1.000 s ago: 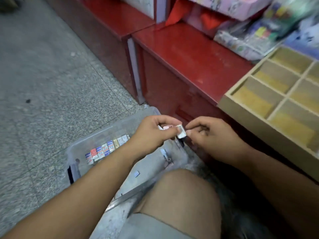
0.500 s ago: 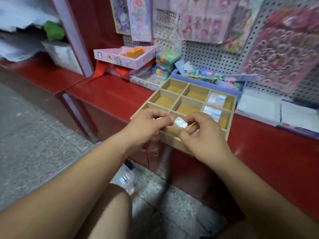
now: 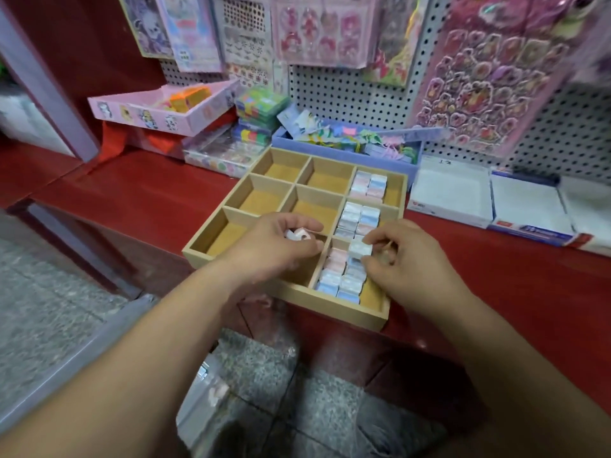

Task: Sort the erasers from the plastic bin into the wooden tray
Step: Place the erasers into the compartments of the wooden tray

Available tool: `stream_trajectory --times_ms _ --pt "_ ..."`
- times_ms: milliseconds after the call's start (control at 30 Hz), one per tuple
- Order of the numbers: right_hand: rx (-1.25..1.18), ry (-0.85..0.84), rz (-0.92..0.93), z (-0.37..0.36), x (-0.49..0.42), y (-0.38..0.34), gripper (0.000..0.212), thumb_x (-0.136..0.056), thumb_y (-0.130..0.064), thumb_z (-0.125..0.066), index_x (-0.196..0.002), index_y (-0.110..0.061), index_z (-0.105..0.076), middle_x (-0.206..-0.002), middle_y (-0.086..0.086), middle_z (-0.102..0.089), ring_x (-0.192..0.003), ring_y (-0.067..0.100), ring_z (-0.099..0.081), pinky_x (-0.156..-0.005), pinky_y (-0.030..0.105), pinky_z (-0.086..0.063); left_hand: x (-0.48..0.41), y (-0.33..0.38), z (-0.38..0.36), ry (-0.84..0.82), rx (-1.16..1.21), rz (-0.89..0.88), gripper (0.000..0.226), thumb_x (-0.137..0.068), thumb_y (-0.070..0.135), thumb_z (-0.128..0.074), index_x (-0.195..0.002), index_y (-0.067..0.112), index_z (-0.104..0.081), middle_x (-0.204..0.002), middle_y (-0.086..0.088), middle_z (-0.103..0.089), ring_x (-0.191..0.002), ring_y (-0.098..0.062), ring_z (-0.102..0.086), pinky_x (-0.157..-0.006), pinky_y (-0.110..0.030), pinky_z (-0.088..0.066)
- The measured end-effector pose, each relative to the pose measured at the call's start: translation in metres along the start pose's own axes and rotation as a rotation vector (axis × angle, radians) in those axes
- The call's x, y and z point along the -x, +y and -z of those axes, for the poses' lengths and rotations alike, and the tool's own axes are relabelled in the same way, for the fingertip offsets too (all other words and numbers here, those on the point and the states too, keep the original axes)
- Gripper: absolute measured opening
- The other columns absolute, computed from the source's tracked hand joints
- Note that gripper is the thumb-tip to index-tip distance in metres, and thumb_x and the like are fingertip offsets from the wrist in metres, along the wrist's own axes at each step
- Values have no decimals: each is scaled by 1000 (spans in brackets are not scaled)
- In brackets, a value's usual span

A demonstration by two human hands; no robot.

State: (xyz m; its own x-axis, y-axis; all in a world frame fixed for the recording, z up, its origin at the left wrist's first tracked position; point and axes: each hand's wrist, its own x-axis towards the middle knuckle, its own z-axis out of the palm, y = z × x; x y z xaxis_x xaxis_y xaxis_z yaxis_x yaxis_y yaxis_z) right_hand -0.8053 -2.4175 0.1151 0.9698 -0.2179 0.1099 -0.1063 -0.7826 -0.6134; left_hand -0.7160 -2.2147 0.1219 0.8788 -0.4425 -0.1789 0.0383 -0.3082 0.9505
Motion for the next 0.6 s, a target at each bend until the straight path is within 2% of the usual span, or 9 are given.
stream_trajectory --times_ms 100,167,267,333,433,533,600 --pt "99 -48 28 -11 -10 -6 21 -88 -23 -69 -108 -26 -68 -94 -10 -57 -87 10 -56 -82 31 -48 -6 -3 2 -39 -21 20 28 -95 1 -61 -118 15 -70 -73 3 -60 -50 -8 -45 -49 -16 -38" --pt "153 -64 36 -17 -16 -9 22 -90 -24 -65 -112 -25 -67 -90 -10 -58 -87 11 -55 -78 32 -48 -8 -7 2 -59 -75 15 28 -98 3 -59 -121 17 -68 -76 2 -58 -50 -7 -45 -52 -17 -39" --pt "207 -57 46 -23 -18 -13 22 -93 -27 -63 -115 -25 -65 -90 -11 -60 -92 13 -56 -77 33 -48 -10 -12 -1 -59 -161 -36 32 -95 14 -69 -126 21 -64 -86 10 -61 -52 4 -50 -65 -17 -42" --pt "235 -47 57 -24 -17 -15 22 -94 -27 -62 -116 -24 -66 -94 -11 -61 -95 15 -58 -79 34 -48 -12 -14 -3 -37 -158 -55 40 -90 18 -76 -127 22 -60 -98 7 -62 -61 3 -55 -69 -16 -43" --pt "283 -39 76 -26 -18 -16 17 -94 -27 -62 -111 -24 -65 -94 -10 -62 -93 17 -57 -78 35 -49 -14 -15 -4 22 -175 -70 37 -85 20 -81 -116 22 -62 -99 6 -62 -79 -5 -59 -73 -14 -46" --pt "282 -36 72 -26 -18 -16 9 -95 -27 -65 -104 -27 -63 -93 -10 -60 -91 15 -56 -74 32 -45 -14 -13 -4 34 -144 -85 24 -84 25 -82 -101 16 -68 -95 -4 -72 -79 -8 -62 -76 -19 -46" --pt "284 -37 74 -26 -18 -16 3 -94 -27 -67 -96 -28 -65 -92 -11 -58 -90 14 -55 -72 31 -43 -12 -12 -3 22 -152 -115 21 -86 28 -81 -95 12 -70 -91 -9 -74 -78 -8 -61 -76 -18 -43"
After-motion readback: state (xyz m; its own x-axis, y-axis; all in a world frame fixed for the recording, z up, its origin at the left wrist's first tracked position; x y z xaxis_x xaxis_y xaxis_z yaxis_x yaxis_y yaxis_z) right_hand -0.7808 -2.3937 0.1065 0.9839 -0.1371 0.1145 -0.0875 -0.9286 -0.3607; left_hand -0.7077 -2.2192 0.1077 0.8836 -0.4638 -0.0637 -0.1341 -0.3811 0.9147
